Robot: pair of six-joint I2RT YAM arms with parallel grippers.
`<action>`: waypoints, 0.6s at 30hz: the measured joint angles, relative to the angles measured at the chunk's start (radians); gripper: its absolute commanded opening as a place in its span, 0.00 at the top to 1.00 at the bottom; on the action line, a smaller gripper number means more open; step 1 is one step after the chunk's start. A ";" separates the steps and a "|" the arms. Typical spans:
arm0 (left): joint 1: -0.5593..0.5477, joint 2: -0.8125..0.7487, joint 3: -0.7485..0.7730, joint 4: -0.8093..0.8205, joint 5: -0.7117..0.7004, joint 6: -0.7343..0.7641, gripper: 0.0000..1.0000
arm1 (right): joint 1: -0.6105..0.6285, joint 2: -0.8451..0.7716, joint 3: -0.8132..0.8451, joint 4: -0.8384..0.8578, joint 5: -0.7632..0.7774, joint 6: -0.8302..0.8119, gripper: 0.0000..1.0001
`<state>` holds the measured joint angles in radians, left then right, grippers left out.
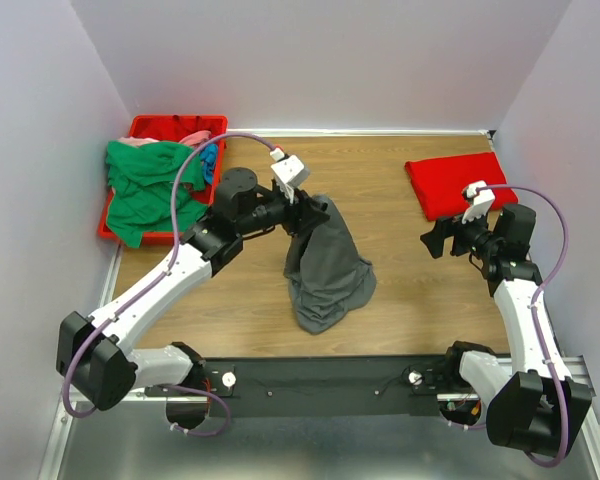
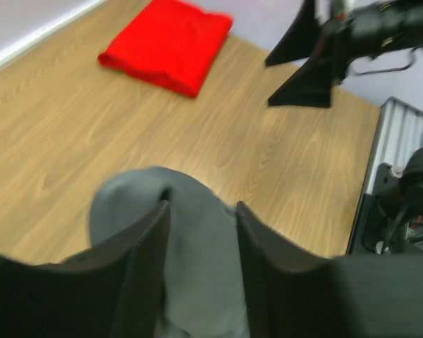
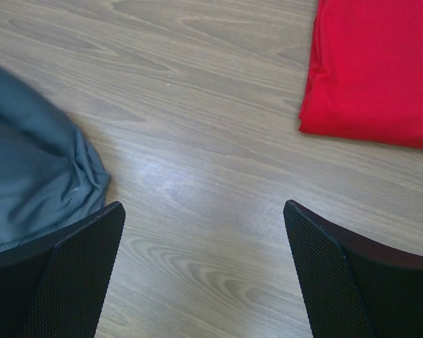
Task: Fold and stack the t-shirts
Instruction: Move the tshirt to the center of the board
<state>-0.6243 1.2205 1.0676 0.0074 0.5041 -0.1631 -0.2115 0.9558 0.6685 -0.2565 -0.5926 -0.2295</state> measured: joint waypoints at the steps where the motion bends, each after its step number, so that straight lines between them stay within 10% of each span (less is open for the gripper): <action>1: 0.000 0.004 -0.021 -0.003 -0.021 0.010 0.41 | 0.000 0.000 0.000 0.000 0.000 0.000 0.00; 18: 0.000 -0.275 -0.208 -0.074 -0.501 0.141 0.17 | 0.000 0.019 0.000 -0.029 -0.055 -0.034 0.00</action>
<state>-0.6239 0.9455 0.8600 -0.0666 0.0032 -0.0223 -0.2115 0.9752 0.6685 -0.2855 -0.6472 -0.2638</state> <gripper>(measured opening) 0.776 0.996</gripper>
